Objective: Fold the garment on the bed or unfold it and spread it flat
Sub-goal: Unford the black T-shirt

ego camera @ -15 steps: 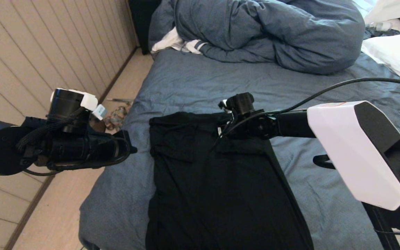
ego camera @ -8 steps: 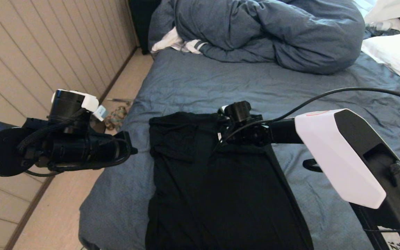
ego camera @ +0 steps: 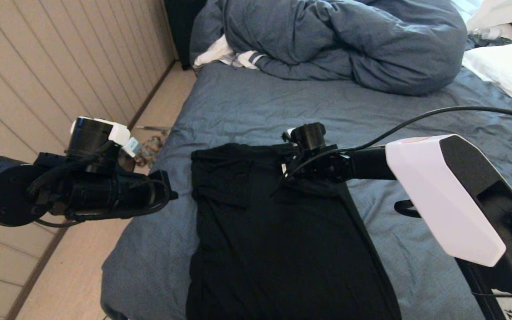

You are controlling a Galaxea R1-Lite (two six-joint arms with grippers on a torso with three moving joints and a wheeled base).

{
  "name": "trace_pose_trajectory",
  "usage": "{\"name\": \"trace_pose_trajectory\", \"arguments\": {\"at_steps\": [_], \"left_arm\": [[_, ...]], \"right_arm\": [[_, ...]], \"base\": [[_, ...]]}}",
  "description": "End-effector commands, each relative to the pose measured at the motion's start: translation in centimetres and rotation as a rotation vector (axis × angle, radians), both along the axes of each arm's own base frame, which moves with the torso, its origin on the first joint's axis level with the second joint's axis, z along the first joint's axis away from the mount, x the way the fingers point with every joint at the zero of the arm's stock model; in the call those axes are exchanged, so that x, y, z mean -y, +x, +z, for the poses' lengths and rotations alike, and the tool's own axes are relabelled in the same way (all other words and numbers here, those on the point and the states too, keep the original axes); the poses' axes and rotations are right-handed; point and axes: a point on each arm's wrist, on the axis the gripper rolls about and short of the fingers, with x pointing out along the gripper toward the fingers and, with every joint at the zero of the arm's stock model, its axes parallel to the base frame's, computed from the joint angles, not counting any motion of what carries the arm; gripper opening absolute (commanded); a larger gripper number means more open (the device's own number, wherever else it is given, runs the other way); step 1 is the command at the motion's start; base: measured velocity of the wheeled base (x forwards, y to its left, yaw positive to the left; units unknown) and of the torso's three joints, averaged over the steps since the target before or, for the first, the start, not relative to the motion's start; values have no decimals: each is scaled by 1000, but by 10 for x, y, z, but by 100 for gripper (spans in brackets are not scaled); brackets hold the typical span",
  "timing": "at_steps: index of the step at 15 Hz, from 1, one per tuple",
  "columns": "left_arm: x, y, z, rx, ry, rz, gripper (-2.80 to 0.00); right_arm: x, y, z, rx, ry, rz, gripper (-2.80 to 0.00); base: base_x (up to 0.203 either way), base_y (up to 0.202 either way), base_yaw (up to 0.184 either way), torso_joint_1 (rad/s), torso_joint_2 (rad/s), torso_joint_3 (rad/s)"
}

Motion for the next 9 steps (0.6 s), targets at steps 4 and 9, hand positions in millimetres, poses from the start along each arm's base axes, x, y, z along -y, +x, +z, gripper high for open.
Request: {"name": "trace_pose_trajectory", "arguments": {"at_steps": [4,9], "left_arm": [[3,-3,-1,-5,0,-11,-280],[4,-4,-1,-4,-1,-14,-280]], "right_arm": [[24,-1,29,47,27,-48,-280],[82,7,56,96,45,-166,-280]], "base": [[0,0,0,0,0,0],[0,0,0,0,0,0]]}}
